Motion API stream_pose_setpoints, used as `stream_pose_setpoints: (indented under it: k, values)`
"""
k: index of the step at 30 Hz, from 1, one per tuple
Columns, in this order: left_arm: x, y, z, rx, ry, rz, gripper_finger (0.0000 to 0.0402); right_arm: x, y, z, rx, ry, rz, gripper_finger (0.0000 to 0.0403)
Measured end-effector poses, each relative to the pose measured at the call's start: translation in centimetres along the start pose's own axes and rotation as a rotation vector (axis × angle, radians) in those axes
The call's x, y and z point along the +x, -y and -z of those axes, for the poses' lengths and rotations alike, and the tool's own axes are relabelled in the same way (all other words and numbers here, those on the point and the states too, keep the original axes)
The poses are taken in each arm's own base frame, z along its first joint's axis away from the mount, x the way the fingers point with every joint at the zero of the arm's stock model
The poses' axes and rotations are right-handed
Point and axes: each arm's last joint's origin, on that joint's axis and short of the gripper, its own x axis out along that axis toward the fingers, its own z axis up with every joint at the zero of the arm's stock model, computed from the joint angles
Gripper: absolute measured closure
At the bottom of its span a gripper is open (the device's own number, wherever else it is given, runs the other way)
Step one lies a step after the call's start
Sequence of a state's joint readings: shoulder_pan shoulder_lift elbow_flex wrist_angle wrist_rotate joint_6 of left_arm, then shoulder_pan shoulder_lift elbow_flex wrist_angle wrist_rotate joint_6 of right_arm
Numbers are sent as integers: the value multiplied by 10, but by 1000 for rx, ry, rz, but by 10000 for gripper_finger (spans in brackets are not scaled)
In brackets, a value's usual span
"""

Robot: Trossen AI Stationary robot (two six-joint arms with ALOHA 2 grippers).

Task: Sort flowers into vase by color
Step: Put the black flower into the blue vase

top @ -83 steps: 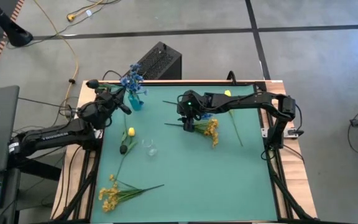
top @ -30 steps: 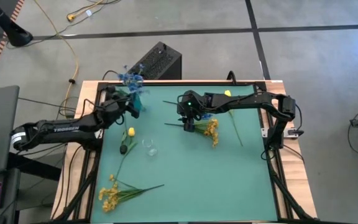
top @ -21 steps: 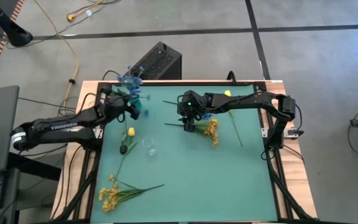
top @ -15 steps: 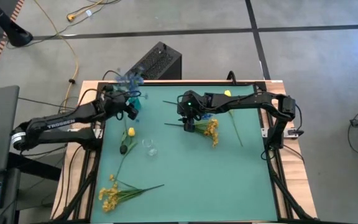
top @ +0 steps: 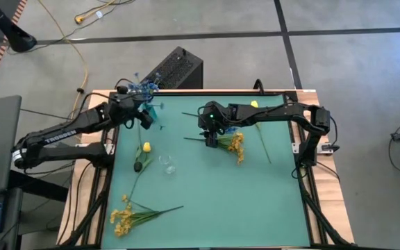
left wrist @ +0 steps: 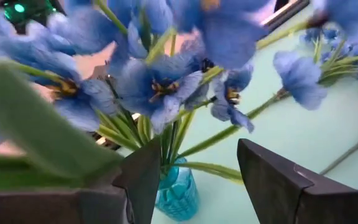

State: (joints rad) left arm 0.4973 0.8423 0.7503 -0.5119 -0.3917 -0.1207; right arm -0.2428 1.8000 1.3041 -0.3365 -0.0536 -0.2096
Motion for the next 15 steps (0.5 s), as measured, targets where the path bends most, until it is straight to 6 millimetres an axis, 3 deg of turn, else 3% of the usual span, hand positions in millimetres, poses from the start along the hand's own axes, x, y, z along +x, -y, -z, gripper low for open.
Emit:
stream_pose_setpoints:
  k: [9,15]
  values:
    - [-20,-5,-11,24,-78,48,200,0,0,0,35,1,-1,207]
    - [-37,-6,-16,86,-183,223,200,-4,-7,-6,58,-24,-20,207]
